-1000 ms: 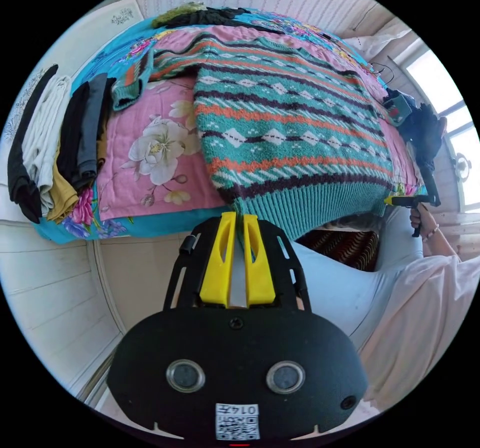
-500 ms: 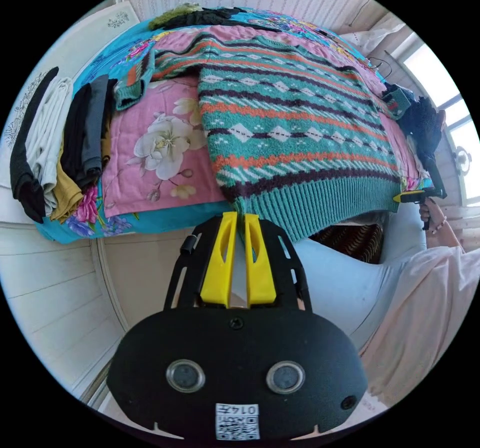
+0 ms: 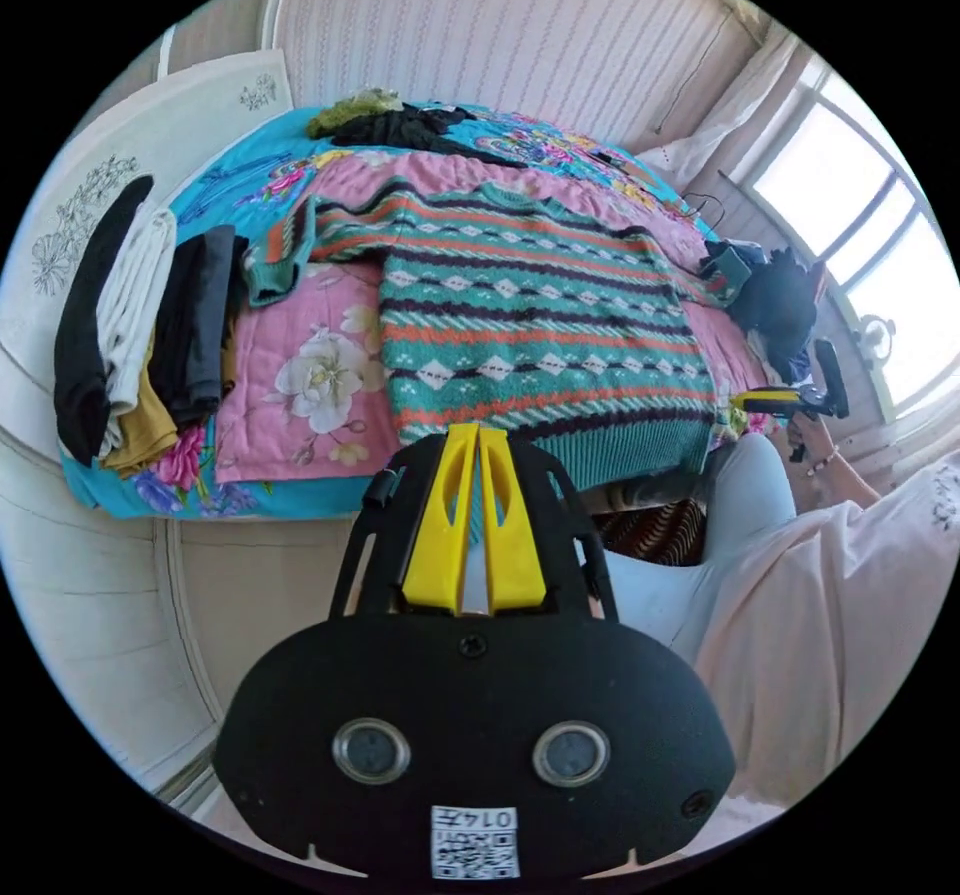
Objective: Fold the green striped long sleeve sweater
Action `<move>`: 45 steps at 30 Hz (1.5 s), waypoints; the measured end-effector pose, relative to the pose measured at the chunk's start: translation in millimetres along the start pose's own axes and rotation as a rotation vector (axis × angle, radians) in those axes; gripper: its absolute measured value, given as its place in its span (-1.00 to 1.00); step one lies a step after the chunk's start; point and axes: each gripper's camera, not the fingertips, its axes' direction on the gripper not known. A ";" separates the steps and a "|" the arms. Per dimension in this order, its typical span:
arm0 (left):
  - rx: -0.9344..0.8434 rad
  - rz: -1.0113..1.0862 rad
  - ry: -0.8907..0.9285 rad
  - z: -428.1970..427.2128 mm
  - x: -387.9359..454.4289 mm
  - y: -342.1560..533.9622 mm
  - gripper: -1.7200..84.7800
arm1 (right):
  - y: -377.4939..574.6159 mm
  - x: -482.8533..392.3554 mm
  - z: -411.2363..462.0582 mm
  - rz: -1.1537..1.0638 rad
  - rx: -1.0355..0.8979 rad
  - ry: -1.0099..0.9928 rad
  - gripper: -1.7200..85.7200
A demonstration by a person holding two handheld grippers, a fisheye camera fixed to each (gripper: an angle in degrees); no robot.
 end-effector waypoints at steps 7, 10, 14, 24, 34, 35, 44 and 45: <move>0.031 0.335 0.051 67.7 138.3 -54.0 -0.98 | -8.8 40.1 -18.4 0.152 0.219 -0.062 -0.88; 0.012 0.389 0.143 96.1 184.5 -77.1 -0.95 | 8.0 80.2 -30.9 0.272 0.359 -0.053 -0.82; -0.044 0.474 0.185 134.7 244.2 -115.3 -0.87 | 33.8 141.7 -53.1 0.440 0.550 0.069 -0.77; 0.034 0.744 0.249 204.0 410.6 -249.8 -0.82 | 16.9 220.8 -69.0 0.452 0.790 0.293 -0.70; 0.208 0.819 0.290 293.5 556.3 -386.6 -0.69 | -41.4 245.3 -24.3 0.393 0.735 0.436 -0.71; 0.166 0.767 0.345 306.8 562.1 -401.4 -0.68 | -47.3 244.1 -17.1 0.378 0.703 0.437 -0.71; -0.081 0.484 0.496 379.5 550.3 -450.3 -0.93 | -68.8 220.2 34.8 0.429 0.621 0.582 -0.91; -0.085 0.479 0.500 378.4 546.2 -451.2 -0.94 | -69.2 217.8 38.0 0.425 0.621 0.585 -0.91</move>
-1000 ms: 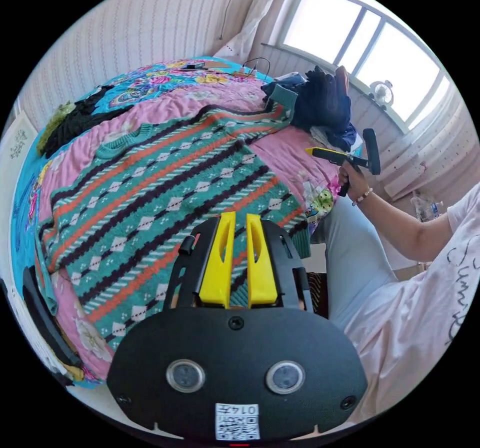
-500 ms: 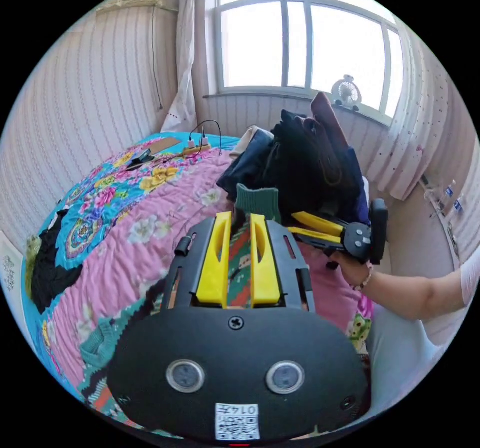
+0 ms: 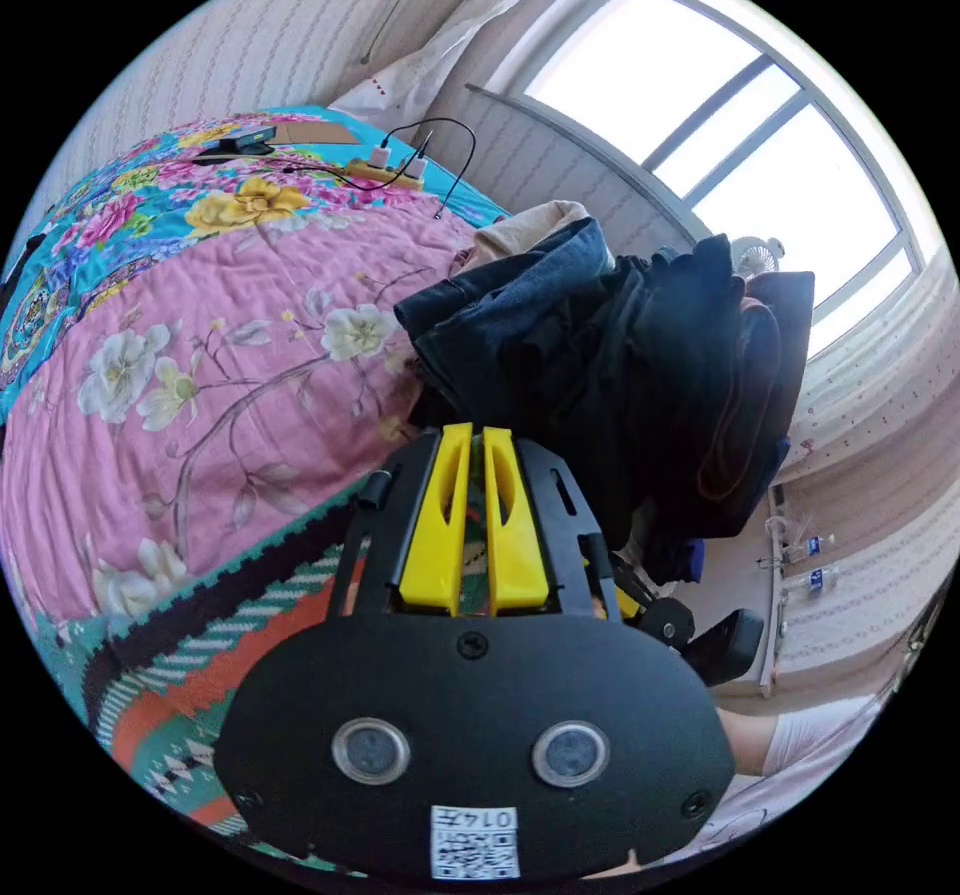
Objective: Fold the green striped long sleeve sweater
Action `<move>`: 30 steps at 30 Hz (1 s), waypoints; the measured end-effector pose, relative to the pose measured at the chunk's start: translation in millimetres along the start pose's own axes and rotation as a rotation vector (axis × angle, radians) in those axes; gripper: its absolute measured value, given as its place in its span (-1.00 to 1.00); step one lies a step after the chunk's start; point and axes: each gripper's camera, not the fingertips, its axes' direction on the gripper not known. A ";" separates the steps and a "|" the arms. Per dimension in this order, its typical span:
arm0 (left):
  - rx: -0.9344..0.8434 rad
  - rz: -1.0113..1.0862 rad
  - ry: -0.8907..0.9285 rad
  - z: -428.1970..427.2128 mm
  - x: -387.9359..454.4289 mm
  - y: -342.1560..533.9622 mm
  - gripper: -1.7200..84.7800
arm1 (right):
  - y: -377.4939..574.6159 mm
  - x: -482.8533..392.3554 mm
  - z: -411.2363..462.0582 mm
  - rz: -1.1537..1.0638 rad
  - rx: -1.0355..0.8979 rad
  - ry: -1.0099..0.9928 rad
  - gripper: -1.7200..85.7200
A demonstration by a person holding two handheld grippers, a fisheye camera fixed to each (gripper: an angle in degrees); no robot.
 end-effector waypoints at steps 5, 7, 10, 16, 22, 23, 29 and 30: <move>0.023 0.038 -0.089 -72.0 -13.7 34.8 -0.97 | 28.5 -31.5 -15.5 -0.100 0.108 -0.158 -0.93; 0.057 0.063 -0.102 -110.1 -15.1 57.8 -0.98 | 33.4 -45.2 -25.4 -0.116 0.137 -0.265 -0.93; 0.140 0.084 -0.127 -189.9 -20.0 108.3 -0.98 | 38.5 -80.1 -55.2 -0.169 0.189 -0.427 -0.94; 0.342 0.078 -0.231 -366.6 -30.3 257.0 -0.98 | 63.5 -191.9 -124.2 -0.335 0.294 -0.756 -0.94; 0.354 -0.201 -0.398 -447.4 -82.1 423.4 -0.98 | 128.7 -350.3 -105.0 -0.470 0.059 -0.970 -0.92; 0.339 -0.270 -0.411 -451.1 -98.8 448.9 -0.98 | 144.5 -378.3 -93.2 -0.499 -0.017 -0.979 -0.92; 0.291 -0.445 -0.412 -453.5 -151.1 532.7 -0.98 | 204.3 -460.8 -66.3 -0.641 -0.208 -0.826 -0.86; 0.289 -0.440 -0.409 -456.6 -152.4 537.3 -0.98 | 207.4 -464.4 -66.6 -0.648 -0.204 -0.809 -0.86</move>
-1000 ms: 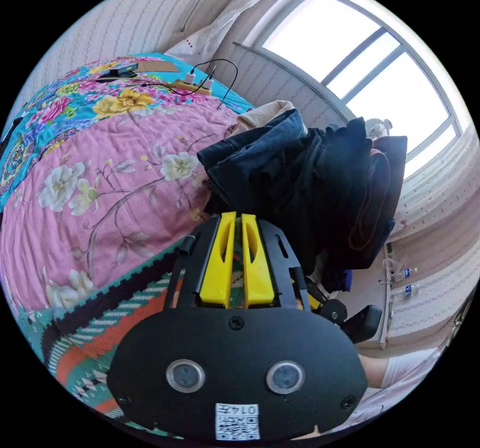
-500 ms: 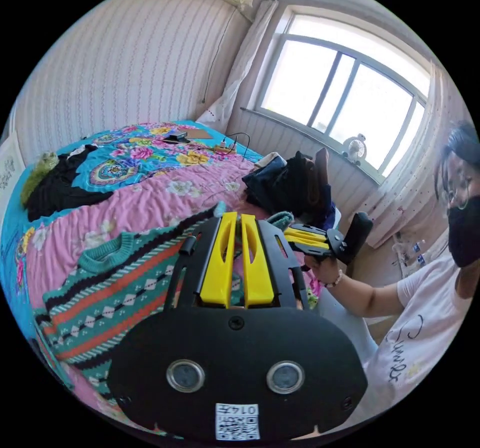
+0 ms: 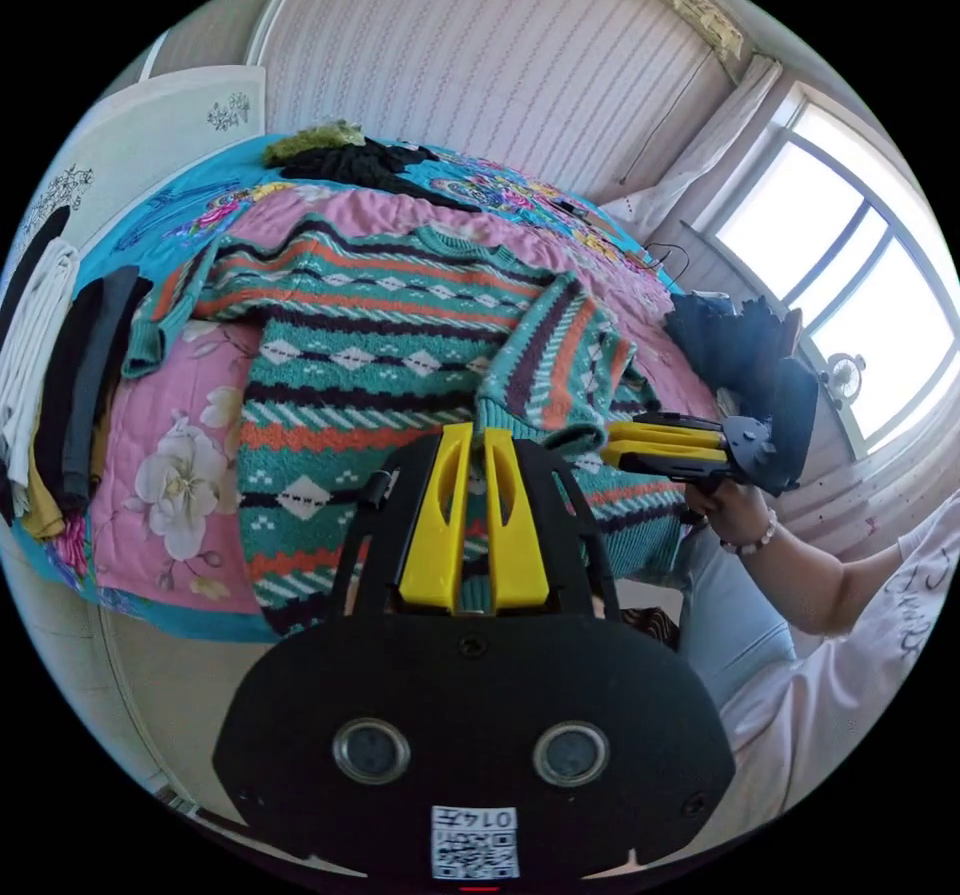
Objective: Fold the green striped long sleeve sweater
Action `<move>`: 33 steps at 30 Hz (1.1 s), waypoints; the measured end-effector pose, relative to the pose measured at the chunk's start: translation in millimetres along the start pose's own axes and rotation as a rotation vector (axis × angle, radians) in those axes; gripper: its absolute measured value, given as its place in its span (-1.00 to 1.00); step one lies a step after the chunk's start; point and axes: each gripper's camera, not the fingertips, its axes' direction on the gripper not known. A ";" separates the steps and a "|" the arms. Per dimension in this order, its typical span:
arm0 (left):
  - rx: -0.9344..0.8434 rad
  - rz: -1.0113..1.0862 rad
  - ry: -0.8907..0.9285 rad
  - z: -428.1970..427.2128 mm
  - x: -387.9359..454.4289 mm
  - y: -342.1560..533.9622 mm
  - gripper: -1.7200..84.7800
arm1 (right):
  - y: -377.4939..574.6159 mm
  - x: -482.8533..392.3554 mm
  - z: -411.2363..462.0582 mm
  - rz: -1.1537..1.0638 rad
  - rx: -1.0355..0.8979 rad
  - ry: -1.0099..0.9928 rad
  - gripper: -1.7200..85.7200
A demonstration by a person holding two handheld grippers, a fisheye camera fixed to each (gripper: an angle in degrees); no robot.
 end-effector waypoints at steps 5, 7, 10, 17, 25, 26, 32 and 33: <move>0.048 -0.079 0.053 -47.5 -55.0 25.5 -0.98 | -8.0 -19.8 23.8 -0.020 -0.014 -0.071 -0.88; 0.059 -0.136 0.063 -63.8 -77.4 40.7 -0.98 | -11.8 -27.1 36.3 -0.027 -0.009 -0.119 -0.88; 0.091 -0.181 -0.051 -90.3 -112.7 60.9 -0.97 | -15.5 -35.8 79.1 -0.044 -0.058 -0.076 -0.88; 0.197 -0.238 -0.236 -141.6 -198.2 48.4 -0.82 | -40.2 -28.5 141.1 0.007 -0.225 -0.095 -0.88; 0.352 -0.206 -0.523 -161.8 -262.1 -8.7 -0.78 | -161.9 -37.1 181.0 -0.102 0.045 -0.225 -0.69; 0.324 -0.256 -0.499 -157.5 -277.2 -18.5 -0.77 | -187.7 -37.5 204.6 -0.100 0.015 -0.254 -0.66; 0.166 -0.427 -0.351 -136.8 -338.5 -50.4 -0.77 | -273.9 -50.7 305.0 -0.080 -0.116 -0.224 -0.61; 0.137 -0.437 -0.331 -135.0 -343.1 -52.2 -0.78 | -279.3 -49.3 311.5 -0.063 -0.114 -0.220 -0.62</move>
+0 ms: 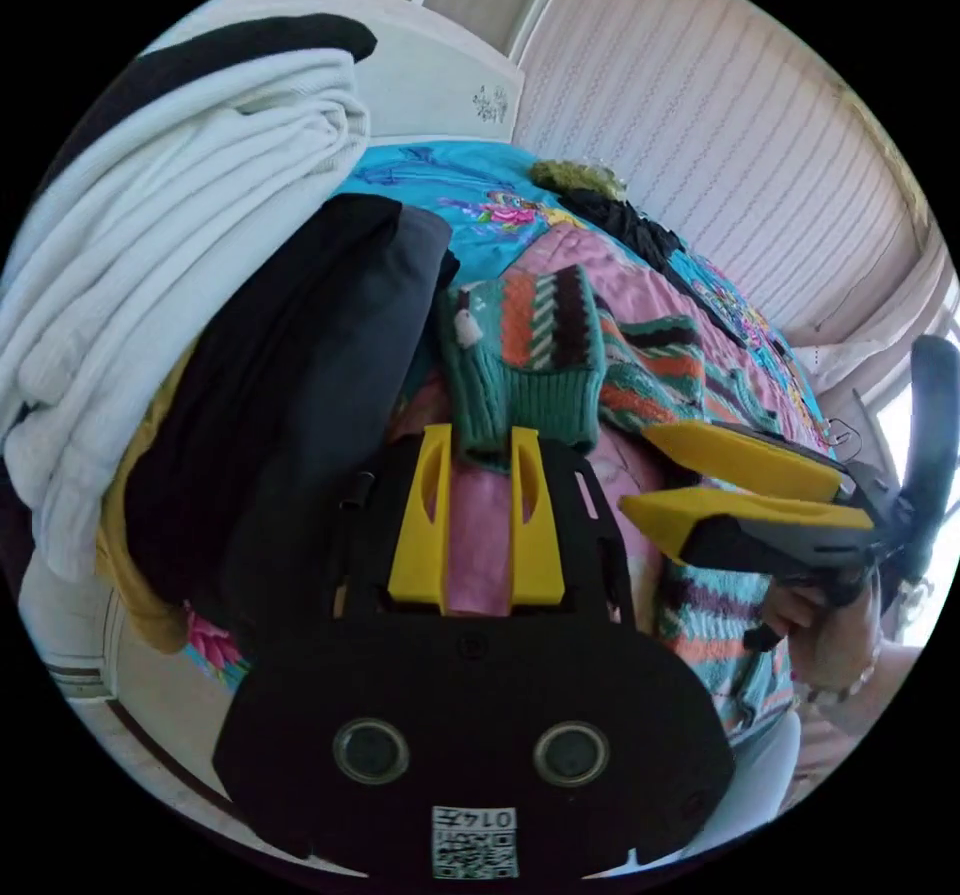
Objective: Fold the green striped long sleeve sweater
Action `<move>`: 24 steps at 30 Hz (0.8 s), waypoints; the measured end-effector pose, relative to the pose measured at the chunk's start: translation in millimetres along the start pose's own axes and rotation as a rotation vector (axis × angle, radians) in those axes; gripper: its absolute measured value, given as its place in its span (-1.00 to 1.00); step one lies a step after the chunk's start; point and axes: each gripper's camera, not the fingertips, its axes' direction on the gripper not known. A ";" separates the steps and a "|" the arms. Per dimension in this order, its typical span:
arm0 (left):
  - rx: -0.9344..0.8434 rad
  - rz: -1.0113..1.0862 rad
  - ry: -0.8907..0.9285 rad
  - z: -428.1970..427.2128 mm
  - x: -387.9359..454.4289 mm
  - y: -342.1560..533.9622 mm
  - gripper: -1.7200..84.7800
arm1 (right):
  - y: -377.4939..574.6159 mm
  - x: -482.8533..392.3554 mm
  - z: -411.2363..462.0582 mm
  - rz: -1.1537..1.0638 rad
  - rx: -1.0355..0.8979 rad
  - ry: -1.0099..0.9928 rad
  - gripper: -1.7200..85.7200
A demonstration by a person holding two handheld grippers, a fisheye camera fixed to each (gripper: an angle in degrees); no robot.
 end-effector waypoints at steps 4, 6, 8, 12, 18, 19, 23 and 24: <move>0.011 0.040 0.101 -14.9 -7.9 -2.5 -0.87 | -29.0 45.2 25.7 0.207 -0.055 -0.117 -0.83; 0.045 0.086 0.134 -31.7 -3.4 1.4 -0.87 | -25.3 58.5 13.5 0.240 -0.027 -0.187 -0.87; 0.078 0.166 0.209 -60.3 13.0 10.3 -0.88 | -4.1 64.3 -28.6 0.187 0.066 -0.168 -0.90; 0.164 0.296 0.347 -111.7 61.7 39.0 -0.88 | 53.2 83.8 -113.2 0.142 0.176 -0.167 -0.92; 0.238 0.500 0.585 -178.3 190.0 110.8 -0.87 | 174.2 115.0 -266.8 0.217 0.299 -0.117 -0.93; 0.237 0.533 0.610 -186.1 215.9 127.4 -0.87 | 195.5 115.9 -290.1 0.232 0.297 -0.075 -0.93; 0.177 0.616 0.724 -182.3 285.4 178.7 -0.86 | 266.7 129.1 -335.8 0.340 0.254 0.079 -0.93; 0.156 0.620 0.736 -177.9 292.0 184.4 -0.85 | 275.6 133.8 -336.6 0.364 0.246 0.083 -0.93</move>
